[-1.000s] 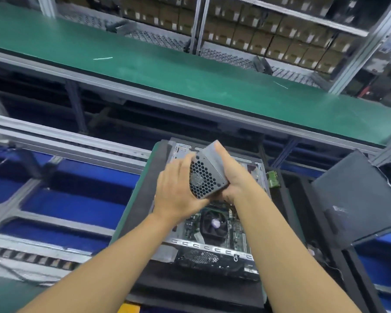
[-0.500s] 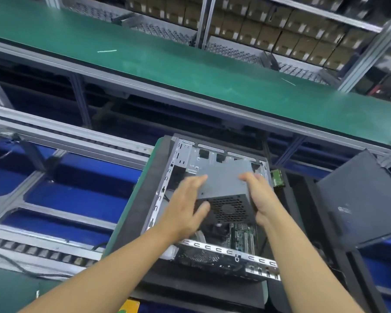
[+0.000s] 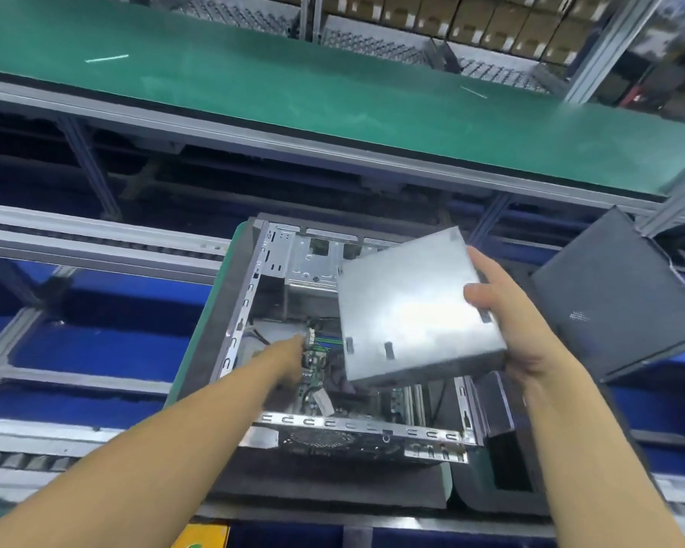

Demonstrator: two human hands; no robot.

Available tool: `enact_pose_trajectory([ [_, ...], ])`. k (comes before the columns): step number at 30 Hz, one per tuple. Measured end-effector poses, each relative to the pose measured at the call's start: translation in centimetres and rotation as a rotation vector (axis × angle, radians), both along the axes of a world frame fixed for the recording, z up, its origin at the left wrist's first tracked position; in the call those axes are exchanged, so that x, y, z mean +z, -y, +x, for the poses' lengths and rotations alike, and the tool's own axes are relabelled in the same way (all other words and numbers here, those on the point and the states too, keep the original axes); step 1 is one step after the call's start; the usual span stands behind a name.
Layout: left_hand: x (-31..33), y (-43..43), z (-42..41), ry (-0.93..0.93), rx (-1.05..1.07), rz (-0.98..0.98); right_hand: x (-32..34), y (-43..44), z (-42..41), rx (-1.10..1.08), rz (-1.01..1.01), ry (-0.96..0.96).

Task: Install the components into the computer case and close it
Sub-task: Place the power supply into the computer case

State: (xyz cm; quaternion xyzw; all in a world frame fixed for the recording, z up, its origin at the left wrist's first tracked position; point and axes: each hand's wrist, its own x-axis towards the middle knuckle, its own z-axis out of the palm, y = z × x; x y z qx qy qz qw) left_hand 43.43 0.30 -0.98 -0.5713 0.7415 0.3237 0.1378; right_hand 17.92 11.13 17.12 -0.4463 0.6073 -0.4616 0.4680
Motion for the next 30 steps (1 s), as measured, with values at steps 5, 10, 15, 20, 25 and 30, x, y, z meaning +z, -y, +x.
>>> enact_pose_trajectory([
  [5,-0.6,0.5,0.4,-0.037,0.026,-0.073,2.4,-0.4,-1.5,0.043,-0.139,0.068],
  [10,1.9,1.8,0.5,-0.389,0.486,-0.270,2.7,0.7,-1.5,0.022,-0.175,0.044],
  [15,5.1,2.9,0.5,-0.999,0.888,0.121,1.6,1.7,-0.8,0.033,-0.121,0.036],
  [20,6.0,3.5,0.1,-0.960,0.791,0.011,0.3,1.5,-0.4,0.118,-0.088,-0.002],
  [25,8.0,4.8,1.4,-0.708,0.587,-0.277,-0.9,0.9,0.6,0.200,-0.039,-0.066],
  [30,11.0,7.0,1.5,-0.588,0.357,-0.359,-2.4,0.9,4.5,0.223,-0.025,-0.177],
])
